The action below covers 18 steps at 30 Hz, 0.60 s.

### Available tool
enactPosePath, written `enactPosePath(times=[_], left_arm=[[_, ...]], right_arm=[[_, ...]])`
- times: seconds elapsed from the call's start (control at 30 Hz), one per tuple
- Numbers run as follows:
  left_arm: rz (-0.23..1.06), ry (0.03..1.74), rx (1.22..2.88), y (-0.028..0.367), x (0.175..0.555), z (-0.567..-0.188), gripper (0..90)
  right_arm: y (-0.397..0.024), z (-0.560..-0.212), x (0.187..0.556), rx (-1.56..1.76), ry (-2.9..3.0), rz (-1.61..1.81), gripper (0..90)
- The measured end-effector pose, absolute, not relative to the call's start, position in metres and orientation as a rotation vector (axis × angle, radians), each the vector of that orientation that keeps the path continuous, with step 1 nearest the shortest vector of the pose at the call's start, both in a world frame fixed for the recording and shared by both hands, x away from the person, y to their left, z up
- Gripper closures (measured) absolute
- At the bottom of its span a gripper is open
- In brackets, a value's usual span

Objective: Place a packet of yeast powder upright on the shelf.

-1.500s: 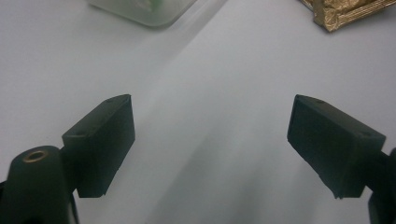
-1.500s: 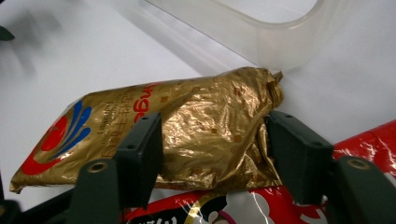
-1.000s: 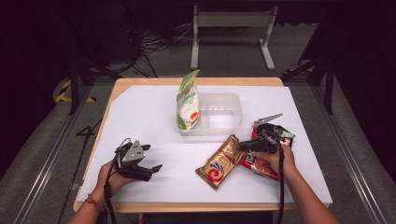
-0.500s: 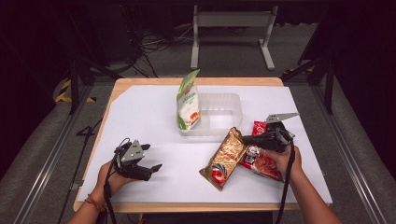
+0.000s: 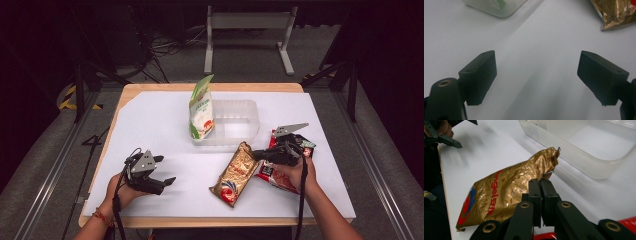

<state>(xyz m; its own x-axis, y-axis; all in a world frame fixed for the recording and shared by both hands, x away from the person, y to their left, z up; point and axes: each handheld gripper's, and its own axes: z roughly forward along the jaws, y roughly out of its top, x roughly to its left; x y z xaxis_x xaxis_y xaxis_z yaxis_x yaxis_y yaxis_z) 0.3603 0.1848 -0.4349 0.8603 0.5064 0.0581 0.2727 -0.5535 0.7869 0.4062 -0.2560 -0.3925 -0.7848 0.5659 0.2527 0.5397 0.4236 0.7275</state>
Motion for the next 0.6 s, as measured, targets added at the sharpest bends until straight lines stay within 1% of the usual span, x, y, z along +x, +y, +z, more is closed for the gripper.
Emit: enactPosePath(times=[0.03, 0.13, 0.27, 0.37, 0.43, 0.57, 0.6], left_arm=[[0.321, 0.552, 2.188, 0.181, 0.362, -0.435, 16.6], [0.305, 0.532, 2.198, 0.174, 0.363, -0.434, 16.5], [0.167, 0.473, 2.206, 0.149, 0.374, -0.433, 16.5], [0.098, 0.435, 2.234, 0.127, 0.380, -0.435, 16.5], [0.029, 0.434, 2.211, 0.115, 0.386, -0.435, 15.7], [0.019, 0.379, 2.234, 0.092, 0.393, -0.430, 14.7], [-0.016, 0.370, 2.221, 0.085, 0.396, -0.429, 14.3]], right_arm=[[-0.251, -0.394, 0.405, 1.007, 2.639, 1.312, 87.6], [-0.245, -0.396, 0.405, 0.983, 2.660, 1.277, 87.1], [-0.236, -0.398, 0.403, 0.951, 2.667, 1.246, 86.2], [-0.232, -0.397, 0.402, 0.924, 2.666, 1.232, 86.4], [-0.230, -0.397, 0.401, 0.901, 2.667, 1.232, 86.4], [-0.230, -0.394, 0.397, 0.865, 2.647, 1.243, 86.6], [-0.229, -0.393, 0.396, 0.857, 2.642, 1.246, 86.7]])
